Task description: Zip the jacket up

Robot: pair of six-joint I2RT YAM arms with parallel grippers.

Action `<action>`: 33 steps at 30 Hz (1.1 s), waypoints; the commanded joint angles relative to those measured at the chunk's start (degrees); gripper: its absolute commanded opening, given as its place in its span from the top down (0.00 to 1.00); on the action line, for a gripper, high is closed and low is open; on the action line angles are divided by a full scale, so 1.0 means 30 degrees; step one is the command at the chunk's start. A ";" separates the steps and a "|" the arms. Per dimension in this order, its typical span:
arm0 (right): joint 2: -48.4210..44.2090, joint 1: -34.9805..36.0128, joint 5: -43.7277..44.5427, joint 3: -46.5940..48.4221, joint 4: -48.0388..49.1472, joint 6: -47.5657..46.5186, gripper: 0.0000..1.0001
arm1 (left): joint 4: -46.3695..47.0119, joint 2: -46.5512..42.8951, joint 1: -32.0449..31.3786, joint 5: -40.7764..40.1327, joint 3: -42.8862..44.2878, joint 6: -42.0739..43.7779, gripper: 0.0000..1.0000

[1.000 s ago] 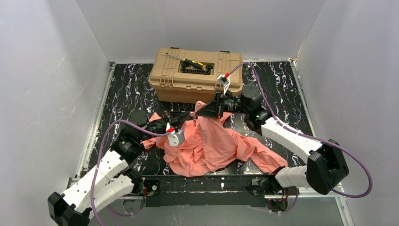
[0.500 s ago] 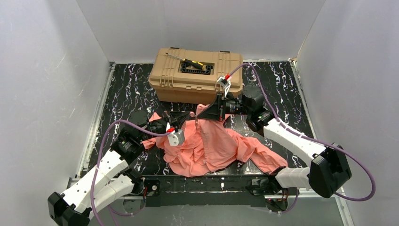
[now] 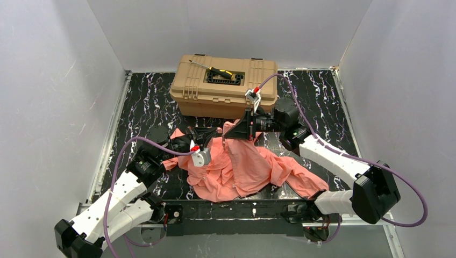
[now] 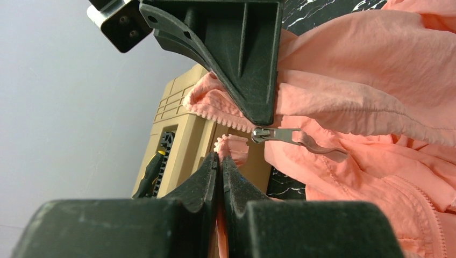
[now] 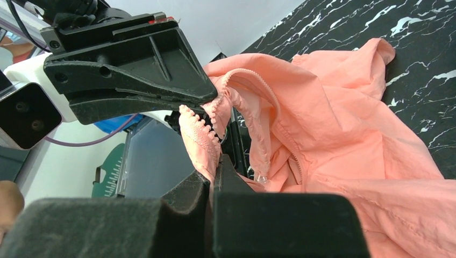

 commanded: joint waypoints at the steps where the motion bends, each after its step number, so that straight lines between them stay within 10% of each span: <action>1: 0.0151 0.0224 -0.0327 0.0566 0.0213 -0.0556 0.99 | 0.0422 -0.0213 0.0033 0.0266 0.0126 0.0106 1.00; 33: -0.0288 -0.0012 0.0859 0.0364 0.1831 0.0298 0.99 | 0.0421 -0.0257 0.0027 0.0332 -0.0017 0.0101 1.00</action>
